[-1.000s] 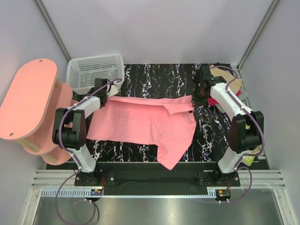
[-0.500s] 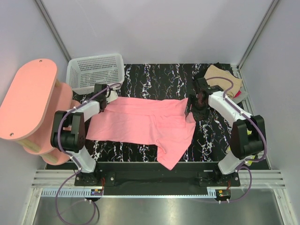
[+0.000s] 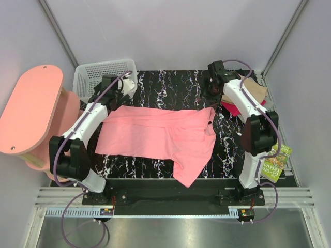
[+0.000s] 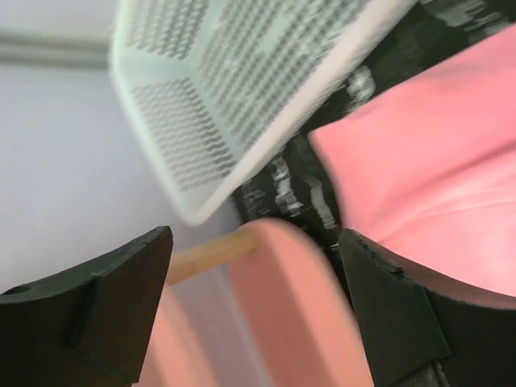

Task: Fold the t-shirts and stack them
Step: Fold the flattened tshirt in 1/3 of the way

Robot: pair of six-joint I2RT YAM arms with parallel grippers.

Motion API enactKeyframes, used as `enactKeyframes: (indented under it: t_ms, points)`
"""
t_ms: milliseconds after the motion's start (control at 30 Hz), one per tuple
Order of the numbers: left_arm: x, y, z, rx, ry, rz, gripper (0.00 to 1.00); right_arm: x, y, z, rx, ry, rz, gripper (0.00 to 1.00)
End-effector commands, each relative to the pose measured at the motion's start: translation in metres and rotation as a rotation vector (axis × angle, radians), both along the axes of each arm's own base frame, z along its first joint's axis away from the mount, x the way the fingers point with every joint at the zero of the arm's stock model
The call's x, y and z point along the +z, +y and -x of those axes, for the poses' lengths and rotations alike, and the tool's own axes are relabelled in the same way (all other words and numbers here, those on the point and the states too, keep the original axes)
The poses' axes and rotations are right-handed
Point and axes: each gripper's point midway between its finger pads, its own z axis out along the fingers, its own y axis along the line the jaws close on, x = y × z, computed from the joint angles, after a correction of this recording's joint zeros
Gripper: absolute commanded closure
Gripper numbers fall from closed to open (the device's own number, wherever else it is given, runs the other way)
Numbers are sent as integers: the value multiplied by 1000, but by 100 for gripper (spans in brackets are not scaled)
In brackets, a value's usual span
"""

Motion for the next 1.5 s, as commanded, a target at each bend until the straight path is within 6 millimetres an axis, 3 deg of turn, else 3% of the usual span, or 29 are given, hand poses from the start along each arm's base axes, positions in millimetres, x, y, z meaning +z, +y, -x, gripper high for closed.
enactKeyframes:
  t_ms: [0, 167, 367, 533, 700, 867, 1033, 1200, 1367, 1467]
  points:
    - [-47, -35, 4, -21, 123, 119, 11, -29, 3, -15, -26, 81, -32, 33]
    - [-87, -30, -10, 23, 196, 83, 14, -64, -4, -18, -61, 155, -13, 37]
    - [-87, -33, -32, 35, 175, 88, 15, -94, -20, -19, -94, 211, 7, 38]
    - [-88, -30, -41, 34, 172, 62, 16, -113, -45, -24, -135, 238, 47, 39]
    - [-89, -22, -50, 47, 166, 53, 16, -132, -62, -16, -157, 287, 63, 40]
    - [-104, -9, -49, 70, 187, 51, 17, -144, -84, -8, -189, 320, 112, 41]
    - [-121, 5, -40, 90, 209, 47, 18, -138, -99, -9, -222, 307, 125, 42]
    - [-146, 8, -22, 102, 249, 67, 19, -123, -111, -25, -249, 268, 116, 42]
    - [-158, 12, -9, 103, 252, 73, 20, -97, -118, -43, -257, 231, 122, 42]
    - [-160, 16, -5, 114, 257, 85, 20, -74, -105, -49, -250, 198, 44, 42]
